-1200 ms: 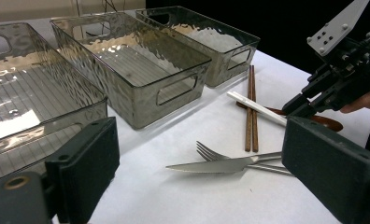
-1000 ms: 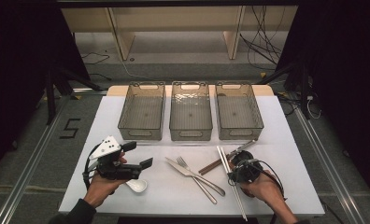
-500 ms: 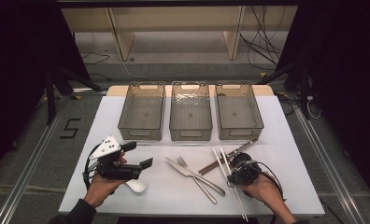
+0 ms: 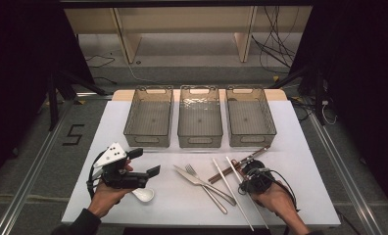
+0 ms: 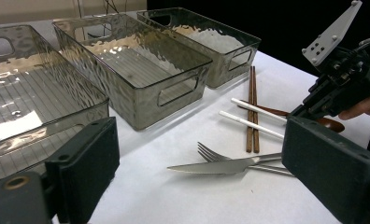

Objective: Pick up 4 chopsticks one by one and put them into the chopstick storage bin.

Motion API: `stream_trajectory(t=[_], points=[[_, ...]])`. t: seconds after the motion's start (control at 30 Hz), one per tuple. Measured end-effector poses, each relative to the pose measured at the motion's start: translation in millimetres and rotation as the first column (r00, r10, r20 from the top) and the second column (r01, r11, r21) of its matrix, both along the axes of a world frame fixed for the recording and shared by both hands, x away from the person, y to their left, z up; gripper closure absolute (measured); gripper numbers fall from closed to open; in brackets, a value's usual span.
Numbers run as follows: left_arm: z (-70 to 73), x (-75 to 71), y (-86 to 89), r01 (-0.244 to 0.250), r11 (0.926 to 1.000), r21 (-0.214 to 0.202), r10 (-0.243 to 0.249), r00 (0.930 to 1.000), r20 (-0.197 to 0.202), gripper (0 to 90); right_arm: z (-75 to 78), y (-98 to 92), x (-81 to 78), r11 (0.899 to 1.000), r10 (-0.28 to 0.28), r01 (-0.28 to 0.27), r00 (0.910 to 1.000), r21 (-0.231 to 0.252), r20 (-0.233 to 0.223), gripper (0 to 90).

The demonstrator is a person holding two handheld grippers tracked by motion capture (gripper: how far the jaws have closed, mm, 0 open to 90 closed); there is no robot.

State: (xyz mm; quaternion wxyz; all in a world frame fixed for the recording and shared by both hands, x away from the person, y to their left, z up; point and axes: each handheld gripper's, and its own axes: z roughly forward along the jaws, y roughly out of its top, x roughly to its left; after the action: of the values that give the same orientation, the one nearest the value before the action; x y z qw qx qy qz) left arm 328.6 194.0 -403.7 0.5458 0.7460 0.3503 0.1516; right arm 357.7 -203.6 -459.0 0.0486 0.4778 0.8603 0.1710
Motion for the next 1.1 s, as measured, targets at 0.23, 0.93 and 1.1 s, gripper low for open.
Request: stream_trajectory(t=[0.23, 0.93, 1.1], points=[[0.2, -0.1, -0.1, -0.001, 1.0, -0.005, 0.001, 1.0, -0.001, 10.7, -0.5, 0.3, -0.4, 1.0, 0.003, -0.003, 1.0, 0.011, 0.0, 85.1], [-3.7, 3.5, -2.5, 0.022, 0.9991, 0.037, -0.021, 0.9993, -0.03, 10.7, 45.8, 30.0, -23.0, 0.961, 0.27, -0.277, 0.9475, 0.019, 0.172, 85.8], [-7.2, 7.9, -5.7, 0.059, 0.9945, 0.087, -0.052, 0.9958, -0.076, 11.3, 50.8, 39.5, -26.2, 0.93, 0.364, -0.366, 0.9093, -0.028, 0.201, 85.8]])
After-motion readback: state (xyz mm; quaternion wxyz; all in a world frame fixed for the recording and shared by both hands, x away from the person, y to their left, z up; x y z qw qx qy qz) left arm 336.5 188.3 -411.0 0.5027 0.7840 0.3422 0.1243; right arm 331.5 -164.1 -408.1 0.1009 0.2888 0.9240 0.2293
